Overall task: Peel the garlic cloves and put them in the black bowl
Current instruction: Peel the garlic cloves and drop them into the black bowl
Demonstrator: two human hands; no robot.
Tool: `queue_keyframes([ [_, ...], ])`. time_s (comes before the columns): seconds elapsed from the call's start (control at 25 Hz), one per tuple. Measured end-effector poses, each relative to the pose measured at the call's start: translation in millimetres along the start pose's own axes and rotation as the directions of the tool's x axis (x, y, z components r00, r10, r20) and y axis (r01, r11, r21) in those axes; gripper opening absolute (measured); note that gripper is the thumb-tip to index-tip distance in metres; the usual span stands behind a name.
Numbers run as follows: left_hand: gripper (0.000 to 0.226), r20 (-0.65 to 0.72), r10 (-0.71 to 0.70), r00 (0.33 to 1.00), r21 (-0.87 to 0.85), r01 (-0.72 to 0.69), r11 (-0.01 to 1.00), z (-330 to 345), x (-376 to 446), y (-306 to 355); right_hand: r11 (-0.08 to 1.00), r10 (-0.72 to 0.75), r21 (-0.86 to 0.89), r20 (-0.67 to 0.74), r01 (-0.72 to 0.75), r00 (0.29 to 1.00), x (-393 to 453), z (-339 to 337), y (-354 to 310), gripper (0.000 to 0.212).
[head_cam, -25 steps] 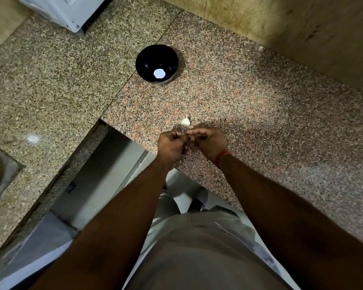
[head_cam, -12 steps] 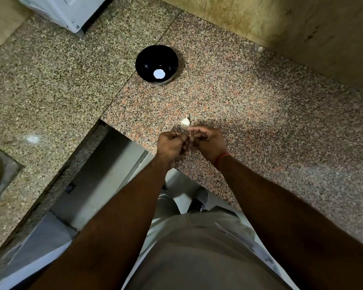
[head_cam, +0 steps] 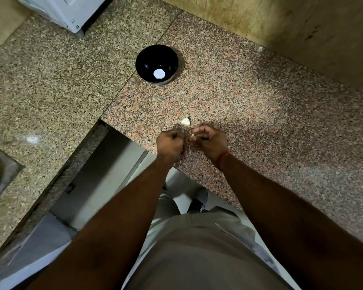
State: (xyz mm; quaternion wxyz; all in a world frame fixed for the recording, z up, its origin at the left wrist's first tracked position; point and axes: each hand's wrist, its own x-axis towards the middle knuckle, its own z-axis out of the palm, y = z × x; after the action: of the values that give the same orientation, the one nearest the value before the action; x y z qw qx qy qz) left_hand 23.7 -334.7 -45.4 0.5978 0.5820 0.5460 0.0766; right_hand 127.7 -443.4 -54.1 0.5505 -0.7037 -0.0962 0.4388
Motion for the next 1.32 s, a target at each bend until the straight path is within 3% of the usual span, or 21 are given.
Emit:
queue_keyframes([
  [0.48,0.006,0.097,0.222,0.970,0.134,-0.233,0.963,-6,-5,-3,0.995,-0.031,-0.096,-0.024,0.028,0.999,2,1,5,0.016],
  [0.64,0.023,0.188,0.384,0.904,0.281,-0.424,0.861,-11,-5,-2,0.987,-0.080,-0.144,-0.009,0.078,0.997,0,-1,6,0.014],
  [0.76,0.033,0.224,0.434,0.873,0.368,-0.488,0.791,-12,-4,-2,0.986,-0.079,-0.150,-0.004,0.078,0.997,0,-2,6,0.012],
  [1.04,0.024,0.236,0.456,0.858,0.404,-0.513,0.757,-12,-3,0,0.991,-0.075,-0.107,0.008,0.075,0.997,1,0,1,0.013],
  [1.32,0.013,0.176,0.335,0.926,0.146,-0.361,0.921,-9,-5,-9,1.000,-0.003,-0.022,-0.007,0.003,1.000,1,-2,1,0.008],
])
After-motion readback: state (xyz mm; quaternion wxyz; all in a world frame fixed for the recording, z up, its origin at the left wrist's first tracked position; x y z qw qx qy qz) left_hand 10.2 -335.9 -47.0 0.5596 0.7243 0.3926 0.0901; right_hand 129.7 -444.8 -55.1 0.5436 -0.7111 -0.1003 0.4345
